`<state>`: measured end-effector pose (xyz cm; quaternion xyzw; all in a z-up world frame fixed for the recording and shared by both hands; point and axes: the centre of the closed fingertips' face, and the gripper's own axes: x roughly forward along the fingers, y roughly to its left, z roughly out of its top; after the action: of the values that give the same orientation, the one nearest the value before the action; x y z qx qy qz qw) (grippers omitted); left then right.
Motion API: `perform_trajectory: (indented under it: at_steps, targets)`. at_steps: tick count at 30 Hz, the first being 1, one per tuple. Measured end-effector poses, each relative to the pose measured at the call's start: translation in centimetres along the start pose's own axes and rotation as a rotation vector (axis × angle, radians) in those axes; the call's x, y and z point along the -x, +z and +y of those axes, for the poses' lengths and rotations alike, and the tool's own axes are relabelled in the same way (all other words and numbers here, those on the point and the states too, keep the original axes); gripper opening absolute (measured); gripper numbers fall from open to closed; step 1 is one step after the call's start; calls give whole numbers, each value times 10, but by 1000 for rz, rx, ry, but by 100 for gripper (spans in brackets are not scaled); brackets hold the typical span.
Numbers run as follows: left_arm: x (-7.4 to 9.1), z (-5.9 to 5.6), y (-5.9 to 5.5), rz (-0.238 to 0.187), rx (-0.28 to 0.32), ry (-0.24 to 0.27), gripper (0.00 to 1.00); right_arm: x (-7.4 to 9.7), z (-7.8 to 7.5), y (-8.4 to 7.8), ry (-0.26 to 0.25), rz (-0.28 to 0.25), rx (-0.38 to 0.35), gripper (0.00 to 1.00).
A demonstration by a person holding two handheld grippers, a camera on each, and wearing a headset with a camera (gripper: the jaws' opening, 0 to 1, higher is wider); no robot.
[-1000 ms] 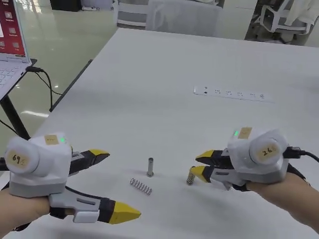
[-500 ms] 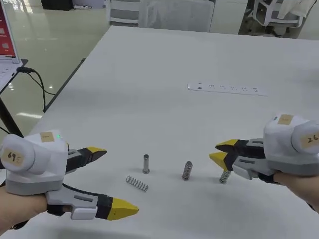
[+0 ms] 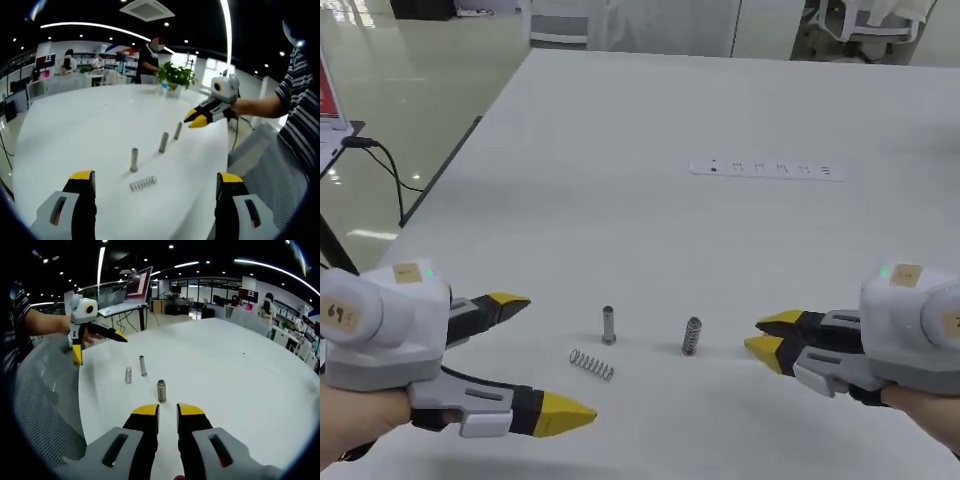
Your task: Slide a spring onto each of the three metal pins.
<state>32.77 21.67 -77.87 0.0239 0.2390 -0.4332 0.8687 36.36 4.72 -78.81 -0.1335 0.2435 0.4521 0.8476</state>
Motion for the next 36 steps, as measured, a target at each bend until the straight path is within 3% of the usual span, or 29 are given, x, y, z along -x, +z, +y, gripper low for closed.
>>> perform_trajectory:
  at_steps: [22,36]
  targets:
    - [-4,1,0,12,3,-1,98,-4,7,-23,11,44,-19,11]
    - [-4,3,-2,16,5,0,98,-16,22,-18,50,45,-12,11]
